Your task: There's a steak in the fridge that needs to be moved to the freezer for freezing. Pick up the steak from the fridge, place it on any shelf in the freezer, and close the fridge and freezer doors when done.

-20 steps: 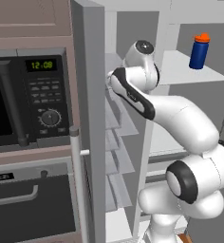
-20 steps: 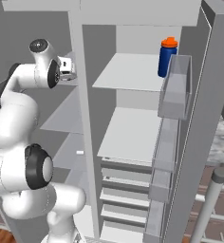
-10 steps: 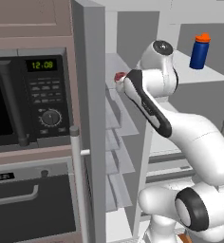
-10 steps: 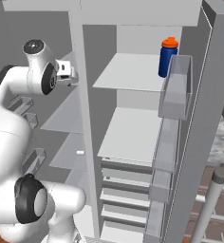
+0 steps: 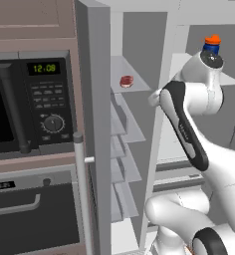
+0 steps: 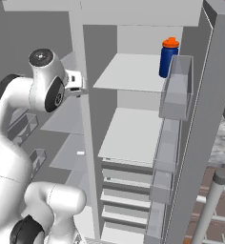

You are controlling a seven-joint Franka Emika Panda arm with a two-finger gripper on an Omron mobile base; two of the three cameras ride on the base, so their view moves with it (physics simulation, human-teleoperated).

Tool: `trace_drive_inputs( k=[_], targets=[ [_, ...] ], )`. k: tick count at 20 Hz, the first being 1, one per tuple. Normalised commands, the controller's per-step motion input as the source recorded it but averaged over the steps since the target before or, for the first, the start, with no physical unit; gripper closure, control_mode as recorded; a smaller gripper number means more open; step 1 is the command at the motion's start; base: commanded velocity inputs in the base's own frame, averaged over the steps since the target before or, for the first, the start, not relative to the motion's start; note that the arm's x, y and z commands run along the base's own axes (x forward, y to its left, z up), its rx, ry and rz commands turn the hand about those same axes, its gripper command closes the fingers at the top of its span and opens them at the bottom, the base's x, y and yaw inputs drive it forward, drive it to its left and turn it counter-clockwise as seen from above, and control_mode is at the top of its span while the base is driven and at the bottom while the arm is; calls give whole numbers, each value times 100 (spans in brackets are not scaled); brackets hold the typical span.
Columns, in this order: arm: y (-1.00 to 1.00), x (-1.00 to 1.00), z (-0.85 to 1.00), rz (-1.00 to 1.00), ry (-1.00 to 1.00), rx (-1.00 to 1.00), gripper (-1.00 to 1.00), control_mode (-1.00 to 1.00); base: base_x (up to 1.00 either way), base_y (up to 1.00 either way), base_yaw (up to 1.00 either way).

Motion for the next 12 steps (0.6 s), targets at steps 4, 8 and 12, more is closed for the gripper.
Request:
trace_drive_inputs(
  k=[4, 8, 12],
  targets=[
    [-3, -49, -4, -28, -4, 0, -100, -100, 0, 0, 0],
    [-21, -18, -11, -33, 0, 2, -100, -100, 0, 0, 0],
    [-14, -50, -4, -2, 5, 6, -100, -100, 0, 0, 0]
  ],
)
